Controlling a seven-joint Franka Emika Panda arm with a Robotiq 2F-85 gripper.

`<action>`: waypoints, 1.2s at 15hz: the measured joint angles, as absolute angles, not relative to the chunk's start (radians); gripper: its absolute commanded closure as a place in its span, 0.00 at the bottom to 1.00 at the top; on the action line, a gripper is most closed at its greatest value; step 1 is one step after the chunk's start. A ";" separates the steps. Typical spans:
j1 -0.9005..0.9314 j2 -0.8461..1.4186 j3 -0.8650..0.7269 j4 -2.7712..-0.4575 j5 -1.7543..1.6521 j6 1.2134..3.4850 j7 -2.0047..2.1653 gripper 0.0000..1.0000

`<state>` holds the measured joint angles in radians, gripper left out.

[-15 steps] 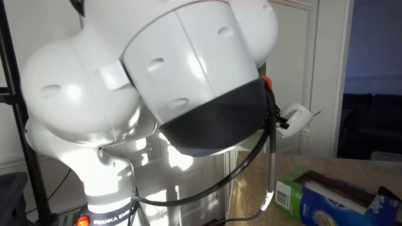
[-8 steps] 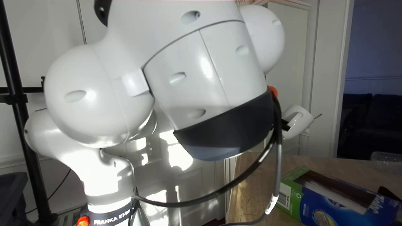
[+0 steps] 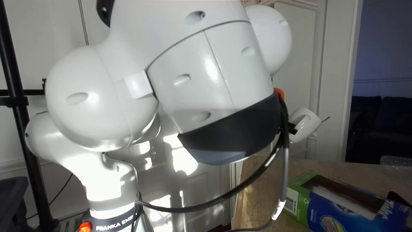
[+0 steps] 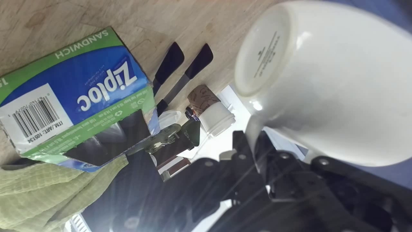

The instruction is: Remove the white mug from the bottom shelf and put it on the counter

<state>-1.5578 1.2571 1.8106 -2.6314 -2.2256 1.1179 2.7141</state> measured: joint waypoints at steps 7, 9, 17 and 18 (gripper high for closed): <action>-1.558 1.257 1.811 -2.631 -2.226 1.118 2.714 0.97; -1.557 1.257 1.804 -2.632 -2.217 1.120 2.708 0.97; -1.554 1.288 1.672 -2.639 -2.402 1.029 2.714 0.97; -1.552 1.304 1.650 -2.640 -2.445 0.997 2.714 0.97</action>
<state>-1.5516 1.3042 1.6498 -2.6398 -2.4447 0.9972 2.7140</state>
